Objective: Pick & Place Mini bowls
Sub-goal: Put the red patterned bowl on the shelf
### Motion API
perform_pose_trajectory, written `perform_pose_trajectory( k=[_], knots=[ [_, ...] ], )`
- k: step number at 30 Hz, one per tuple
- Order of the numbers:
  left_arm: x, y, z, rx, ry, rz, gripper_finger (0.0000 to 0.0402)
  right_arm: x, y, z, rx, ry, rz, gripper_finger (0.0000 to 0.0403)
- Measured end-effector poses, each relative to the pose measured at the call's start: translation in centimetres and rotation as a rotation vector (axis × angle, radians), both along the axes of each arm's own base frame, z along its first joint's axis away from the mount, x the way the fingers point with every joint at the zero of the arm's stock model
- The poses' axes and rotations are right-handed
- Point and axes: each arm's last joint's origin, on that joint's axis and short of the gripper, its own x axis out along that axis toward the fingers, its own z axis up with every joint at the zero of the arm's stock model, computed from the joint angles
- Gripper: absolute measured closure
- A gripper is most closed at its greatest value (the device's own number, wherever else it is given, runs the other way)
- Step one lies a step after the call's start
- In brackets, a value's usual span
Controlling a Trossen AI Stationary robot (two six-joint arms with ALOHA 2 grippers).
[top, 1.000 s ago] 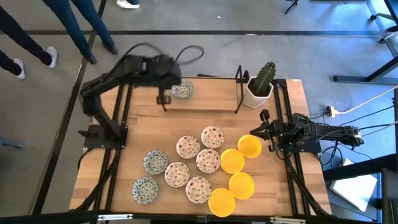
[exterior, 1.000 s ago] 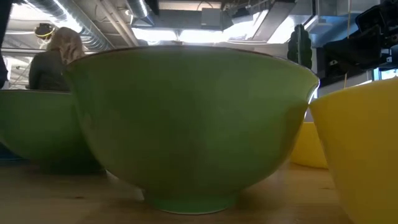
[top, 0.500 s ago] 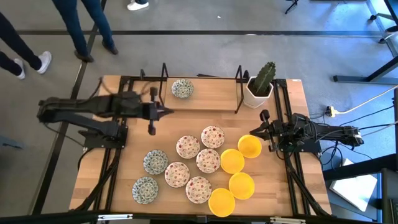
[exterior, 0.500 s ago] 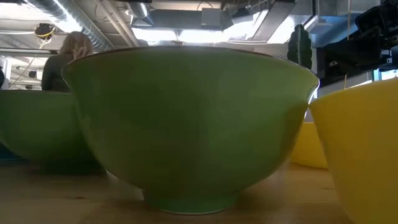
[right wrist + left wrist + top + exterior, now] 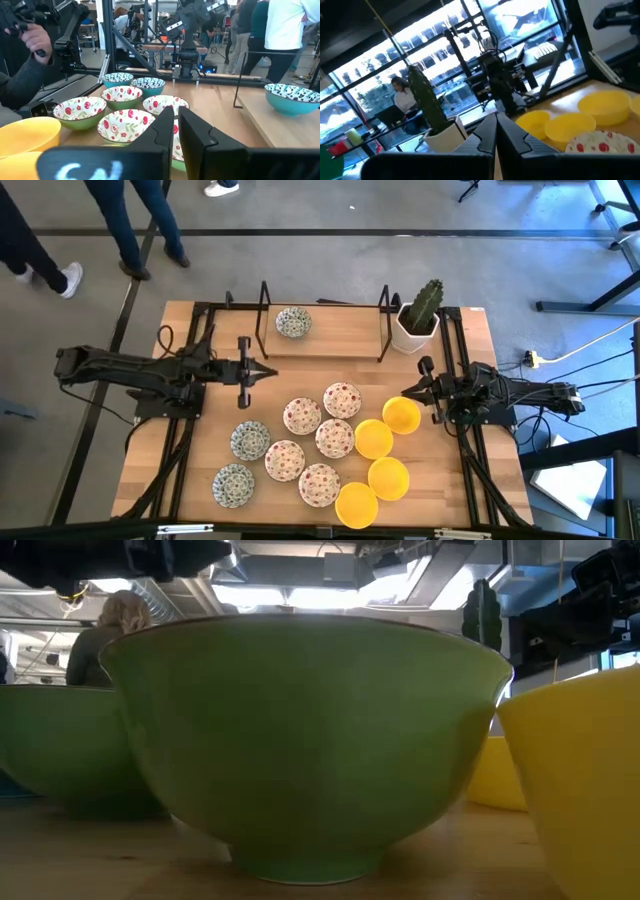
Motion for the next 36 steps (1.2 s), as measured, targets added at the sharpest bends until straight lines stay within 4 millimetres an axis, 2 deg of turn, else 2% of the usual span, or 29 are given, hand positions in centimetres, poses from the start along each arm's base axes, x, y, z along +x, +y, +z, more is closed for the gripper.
perform_pose_trajectory(
  k=[8, 16, 26, 36],
  knots=[
    [-0.5, 0.2, -2.9, -0.032, 0.065, 0.012, 0.04, 0.0, 0.0, 0.1, -0.121, -0.028, -0.006, 0.0374],
    [-0.8, -0.1, -2.6, -0.092, 0.038, -0.082, 0.04, 0.0, 0.0, 0.1, -0.12, -0.027, -0.005, 0.0374],
    [-0.7, 0.0, -3.2, -0.059, 0.097, -0.065, 0.0397, 0.0, 0.0, 0.1, -0.096, -0.024, -0.004, 0.0398],
    [-0.7, 0.0, -3.2, -0.034, 0.097, -0.063, 0.0393, 0.0, 0.0, 0.1, -0.093, -0.023, -0.004, 0.0392]
  ],
)
